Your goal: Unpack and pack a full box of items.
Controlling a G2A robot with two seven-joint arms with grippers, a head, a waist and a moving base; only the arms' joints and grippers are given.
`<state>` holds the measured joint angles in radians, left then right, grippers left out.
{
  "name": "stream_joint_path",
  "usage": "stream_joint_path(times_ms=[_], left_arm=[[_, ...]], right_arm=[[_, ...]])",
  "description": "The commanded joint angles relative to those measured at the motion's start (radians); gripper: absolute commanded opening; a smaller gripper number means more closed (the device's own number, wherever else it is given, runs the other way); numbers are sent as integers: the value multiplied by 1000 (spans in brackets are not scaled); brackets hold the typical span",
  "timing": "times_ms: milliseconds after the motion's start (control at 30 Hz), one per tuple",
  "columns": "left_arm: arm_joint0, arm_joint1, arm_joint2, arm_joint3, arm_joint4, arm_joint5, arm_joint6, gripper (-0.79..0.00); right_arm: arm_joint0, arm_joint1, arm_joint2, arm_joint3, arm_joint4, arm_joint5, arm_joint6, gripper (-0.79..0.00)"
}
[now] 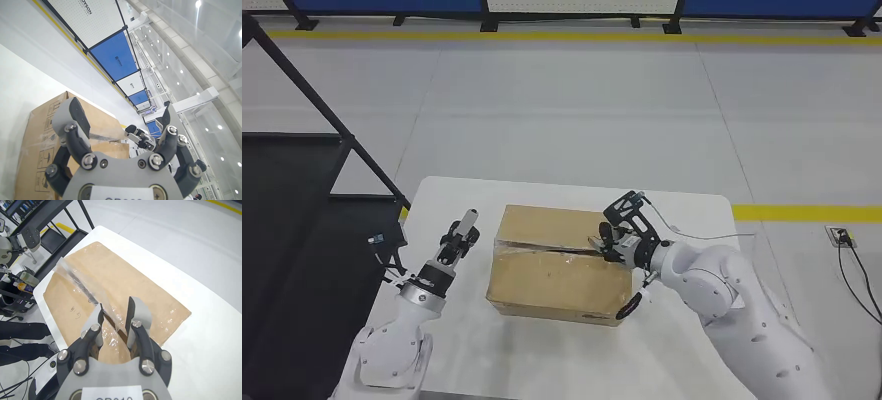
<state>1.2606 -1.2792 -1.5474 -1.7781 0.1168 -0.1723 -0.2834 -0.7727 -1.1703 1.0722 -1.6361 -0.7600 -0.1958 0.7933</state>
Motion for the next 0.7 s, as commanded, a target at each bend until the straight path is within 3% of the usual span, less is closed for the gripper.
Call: stream_joint_path(times_ms=[0,100,167,667], left_arm=[[1,0,2,2,0,-2,2,0],[0,1,6,5,0,-4,3,0],[0,1,7,6,-1,-5,4,0],[0,5,17,7,5,-11,-5,0]], right_arm=[[1,0,0,1,3,0,10,-640],[6,0,0,5,12,-1,33,-686],[7,-1,2,6,26,-2,35,-785],[-39,5,46,-60,208,-42,74,-785]])
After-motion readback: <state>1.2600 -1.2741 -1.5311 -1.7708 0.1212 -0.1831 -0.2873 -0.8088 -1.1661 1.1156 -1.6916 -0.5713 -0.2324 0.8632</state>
